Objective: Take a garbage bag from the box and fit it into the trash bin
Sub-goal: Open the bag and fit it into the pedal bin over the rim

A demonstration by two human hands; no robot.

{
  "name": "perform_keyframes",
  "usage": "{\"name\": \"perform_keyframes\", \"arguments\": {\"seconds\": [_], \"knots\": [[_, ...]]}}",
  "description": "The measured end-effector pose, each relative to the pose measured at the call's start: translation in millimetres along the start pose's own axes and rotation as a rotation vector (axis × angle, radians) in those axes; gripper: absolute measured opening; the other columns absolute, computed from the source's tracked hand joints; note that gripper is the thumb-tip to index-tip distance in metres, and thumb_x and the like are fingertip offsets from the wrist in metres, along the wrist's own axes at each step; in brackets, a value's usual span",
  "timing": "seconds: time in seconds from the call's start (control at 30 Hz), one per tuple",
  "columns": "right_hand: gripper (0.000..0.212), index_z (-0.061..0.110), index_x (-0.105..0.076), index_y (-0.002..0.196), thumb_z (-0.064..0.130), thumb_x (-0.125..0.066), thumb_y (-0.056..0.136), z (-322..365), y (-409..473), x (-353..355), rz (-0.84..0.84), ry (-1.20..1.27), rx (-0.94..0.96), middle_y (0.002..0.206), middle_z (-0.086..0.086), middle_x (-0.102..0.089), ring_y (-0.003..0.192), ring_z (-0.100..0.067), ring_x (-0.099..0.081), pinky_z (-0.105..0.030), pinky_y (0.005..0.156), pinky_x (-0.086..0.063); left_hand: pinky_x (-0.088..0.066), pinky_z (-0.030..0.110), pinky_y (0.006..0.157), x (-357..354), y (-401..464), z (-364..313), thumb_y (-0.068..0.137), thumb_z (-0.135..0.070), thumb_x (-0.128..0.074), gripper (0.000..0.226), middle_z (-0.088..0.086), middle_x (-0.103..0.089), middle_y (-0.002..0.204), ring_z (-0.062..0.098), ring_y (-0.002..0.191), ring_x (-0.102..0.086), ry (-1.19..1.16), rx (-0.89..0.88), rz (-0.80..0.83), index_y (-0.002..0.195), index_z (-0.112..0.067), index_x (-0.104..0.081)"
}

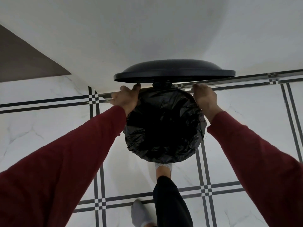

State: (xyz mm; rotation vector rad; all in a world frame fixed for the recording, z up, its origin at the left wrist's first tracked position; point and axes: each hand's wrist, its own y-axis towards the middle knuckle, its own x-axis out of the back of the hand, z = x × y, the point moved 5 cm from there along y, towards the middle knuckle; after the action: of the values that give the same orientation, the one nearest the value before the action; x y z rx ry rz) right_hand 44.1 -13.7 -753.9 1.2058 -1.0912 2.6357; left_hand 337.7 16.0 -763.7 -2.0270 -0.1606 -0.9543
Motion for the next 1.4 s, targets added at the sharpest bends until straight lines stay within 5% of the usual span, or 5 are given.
{"name": "perform_keyframes", "arguments": {"seconds": [0.43, 0.67, 0.8, 1.17, 1.4], "knots": [[0.072, 0.006, -0.065, 0.127, 0.061, -0.047, 0.083, -23, -12, -28, 0.070, 0.260, -0.222, 0.123, -0.014, -0.069, 0.114, -0.035, -0.063, -0.037, 0.099, -0.049, -0.040, 0.035, 0.092, -28, -10, 25, 0.104, -0.061, -0.031, 0.064, 0.008, -0.065, 0.119, 0.028, 0.115, -0.059, -0.232, -0.103, 0.086, 0.129, -0.011, -0.061], [0.074, 0.016, -0.073, 0.111, 0.068, -0.031, 0.079, -43, -8, -10, 0.018, 0.266, -0.205, 0.120, -0.011, -0.072, 0.113, -0.034, -0.063, -0.044, 0.104, -0.044, -0.026, 0.052, 0.114, -10, -26, 38, 0.102, -0.061, -0.034, 0.064, 0.021, -0.031, 0.155, 0.041, 0.143, -0.027, -0.272, 0.035, -0.051, 0.149, -0.018, -0.043], [0.062, 0.008, -0.069, 0.121, 0.052, -0.029, 0.100, -54, -26, -18, 0.009, 0.150, -0.194, 0.115, -0.016, -0.065, 0.099, -0.030, -0.050, -0.034, 0.085, -0.033, -0.033, 0.051, 0.117, -23, -28, 50, 0.104, -0.058, -0.028, 0.064, 0.018, -0.047, 0.150, 0.037, 0.138, -0.043, -0.319, 0.043, 0.060, 0.148, -0.014, -0.041], [0.062, 0.010, -0.069, 0.118, 0.057, -0.044, 0.086, -49, -26, -26, 0.129, 0.377, -0.268, 0.114, -0.008, -0.070, 0.102, -0.031, -0.064, -0.039, 0.093, -0.051, -0.038, 0.044, 0.110, -22, -32, 49, 0.106, -0.050, -0.032, 0.051, 0.009, -0.057, 0.134, 0.032, 0.132, -0.050, -0.375, -0.009, 0.087, 0.136, -0.013, -0.052], [0.025, 0.017, -0.069, 0.094, 0.034, -0.050, 0.092, -83, -70, 5, -0.141, 0.489, -0.300, 0.083, 0.000, -0.064, 0.090, -0.022, -0.056, -0.030, 0.079, -0.037, -0.038, 0.042, 0.101, -4, -82, 84, 0.099, -0.052, -0.047, 0.045, 0.011, -0.041, 0.141, 0.032, 0.134, -0.037, -0.449, 0.100, -0.248, 0.128, -0.019, -0.055]]}}
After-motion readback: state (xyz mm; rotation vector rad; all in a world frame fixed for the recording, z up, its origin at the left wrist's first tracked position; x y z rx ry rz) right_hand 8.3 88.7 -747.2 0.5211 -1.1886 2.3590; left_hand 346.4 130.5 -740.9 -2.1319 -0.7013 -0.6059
